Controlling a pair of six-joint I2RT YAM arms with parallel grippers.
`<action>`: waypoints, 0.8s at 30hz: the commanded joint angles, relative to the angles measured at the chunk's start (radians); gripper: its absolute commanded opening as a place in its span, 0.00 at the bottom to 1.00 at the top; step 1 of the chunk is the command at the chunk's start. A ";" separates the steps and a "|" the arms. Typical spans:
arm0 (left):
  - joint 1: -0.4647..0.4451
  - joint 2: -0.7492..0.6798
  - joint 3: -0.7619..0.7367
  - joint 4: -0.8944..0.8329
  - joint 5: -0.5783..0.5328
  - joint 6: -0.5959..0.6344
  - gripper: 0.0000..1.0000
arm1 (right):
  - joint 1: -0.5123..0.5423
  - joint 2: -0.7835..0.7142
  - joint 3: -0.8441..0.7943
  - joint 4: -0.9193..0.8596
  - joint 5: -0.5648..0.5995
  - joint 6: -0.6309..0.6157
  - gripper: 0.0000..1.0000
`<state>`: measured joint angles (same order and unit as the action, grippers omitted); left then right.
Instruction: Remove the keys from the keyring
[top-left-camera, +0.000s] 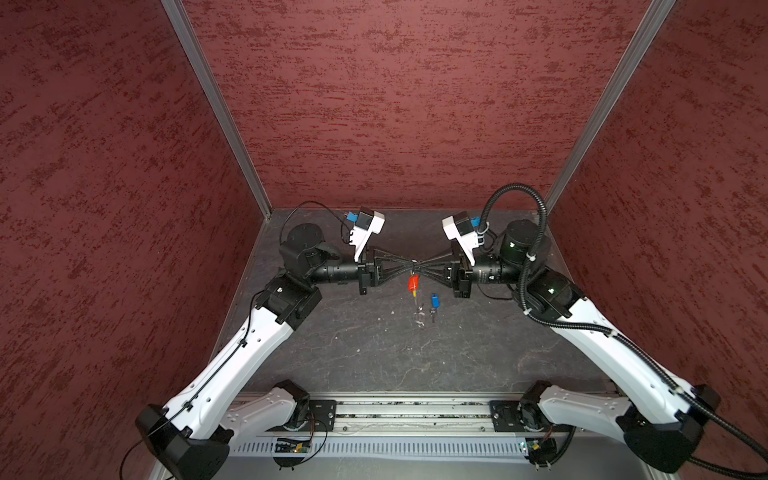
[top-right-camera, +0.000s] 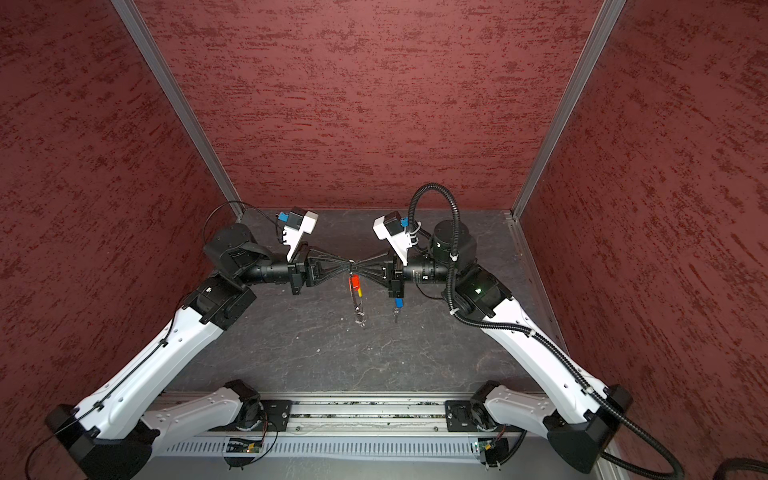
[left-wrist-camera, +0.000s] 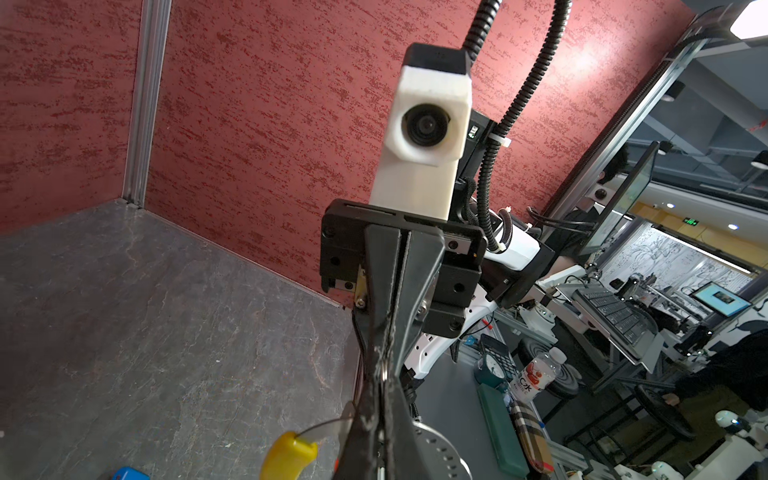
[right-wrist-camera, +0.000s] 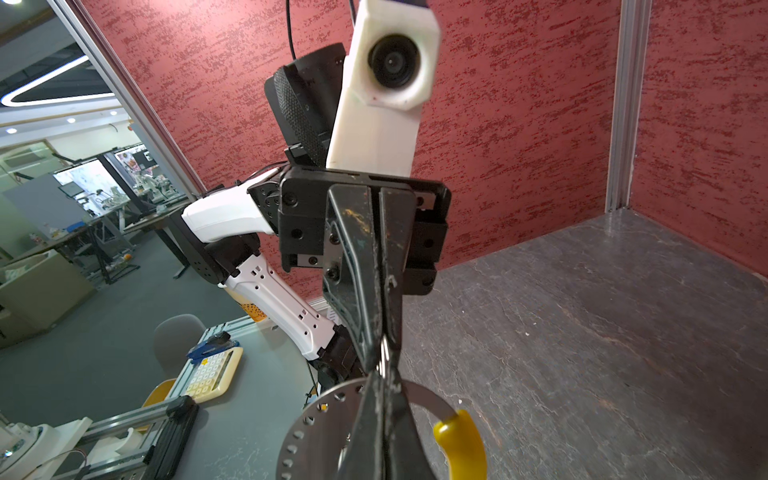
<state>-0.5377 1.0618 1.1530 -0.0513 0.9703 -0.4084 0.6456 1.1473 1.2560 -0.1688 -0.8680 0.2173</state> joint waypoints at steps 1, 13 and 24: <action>-0.038 -0.012 0.033 -0.028 -0.002 0.028 0.00 | -0.004 0.001 0.017 0.057 0.043 -0.003 0.00; -0.092 -0.079 0.056 -0.135 -0.282 0.121 0.00 | -0.004 -0.129 -0.088 0.141 0.255 0.016 0.52; -0.123 -0.085 0.084 -0.204 -0.427 0.145 0.00 | -0.001 -0.125 -0.129 0.199 0.178 0.054 0.56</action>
<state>-0.6533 0.9936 1.2179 -0.2443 0.5850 -0.2897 0.6441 1.0149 1.1290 -0.0078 -0.6403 0.2661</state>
